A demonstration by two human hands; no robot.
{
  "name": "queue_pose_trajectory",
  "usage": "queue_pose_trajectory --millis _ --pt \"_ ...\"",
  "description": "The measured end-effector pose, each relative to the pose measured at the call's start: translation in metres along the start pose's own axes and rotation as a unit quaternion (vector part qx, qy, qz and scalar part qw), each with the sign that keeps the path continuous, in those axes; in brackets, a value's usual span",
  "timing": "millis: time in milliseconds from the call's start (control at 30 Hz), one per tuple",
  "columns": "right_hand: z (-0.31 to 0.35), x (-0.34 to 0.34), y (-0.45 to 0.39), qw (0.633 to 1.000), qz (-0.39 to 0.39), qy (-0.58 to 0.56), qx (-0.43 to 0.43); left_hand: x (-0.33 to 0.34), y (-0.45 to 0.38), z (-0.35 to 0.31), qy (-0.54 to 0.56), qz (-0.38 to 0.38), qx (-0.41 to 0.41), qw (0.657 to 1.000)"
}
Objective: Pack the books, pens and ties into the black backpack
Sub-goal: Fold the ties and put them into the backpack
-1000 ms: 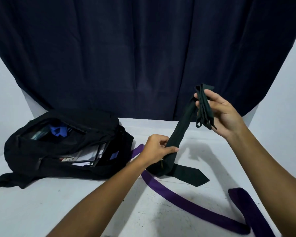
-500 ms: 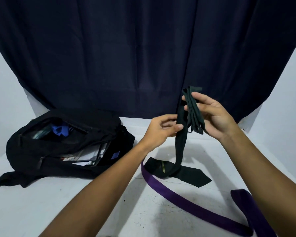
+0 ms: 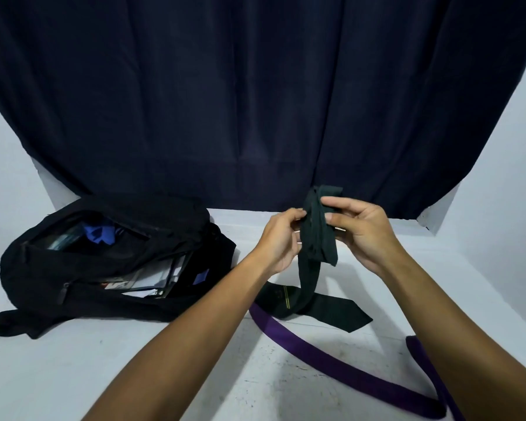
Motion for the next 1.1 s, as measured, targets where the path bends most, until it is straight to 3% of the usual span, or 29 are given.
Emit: queue_pose_trajectory --millis 133,233,400,567,700,767,900,933,1000,1067,1100 --pt "-0.001 0.003 -0.001 0.998 -0.042 0.047 -0.031 0.006 0.005 0.001 0.040 0.031 -0.013 0.999" --pt "0.002 0.005 -0.001 0.995 -0.053 0.070 -0.048 0.009 0.010 0.002 0.016 0.084 0.018 0.996" --pt "0.000 0.012 0.001 0.986 -0.078 0.126 -0.076 0.007 0.017 -0.004 0.029 0.101 0.057 0.993" --pt "-0.006 0.021 0.003 0.997 -0.023 0.070 -0.004 0.001 0.017 -0.008 0.006 0.084 0.057 0.995" --pt "0.000 0.021 0.003 0.998 -0.020 0.063 -0.008 0.003 0.023 -0.010 -0.021 0.084 0.048 0.995" --pt "0.003 0.023 0.003 0.997 -0.014 0.069 -0.010 0.003 0.028 -0.016 -0.075 0.039 0.079 0.993" --pt "0.012 0.022 0.001 0.994 -0.035 0.094 -0.035 -0.021 0.038 -0.022 -0.184 -0.196 0.174 0.947" --pt "0.016 0.020 0.000 0.994 -0.043 0.086 -0.042 -0.024 0.041 -0.017 -0.188 -0.214 0.157 0.946" --pt "0.023 0.018 -0.002 0.996 -0.050 0.059 -0.052 -0.021 0.046 0.005 -0.179 -0.159 0.025 0.971" --pt "0.028 0.018 -0.002 0.997 -0.044 0.040 -0.056 -0.009 0.051 0.026 -0.077 -0.065 -0.133 0.986" --pt "0.029 0.020 0.000 0.997 -0.036 0.036 -0.056 -0.003 0.050 0.029 0.013 -0.041 -0.173 0.984"
Point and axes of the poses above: each hand's wrist, its own y-axis away from the middle knuckle, its own x-axis out of the palm, z = x × y, the point moved 6 cm from there along -y, towards the middle knuckle, and after that the axes turned 8 degrees about x, right-handed, at the moved point
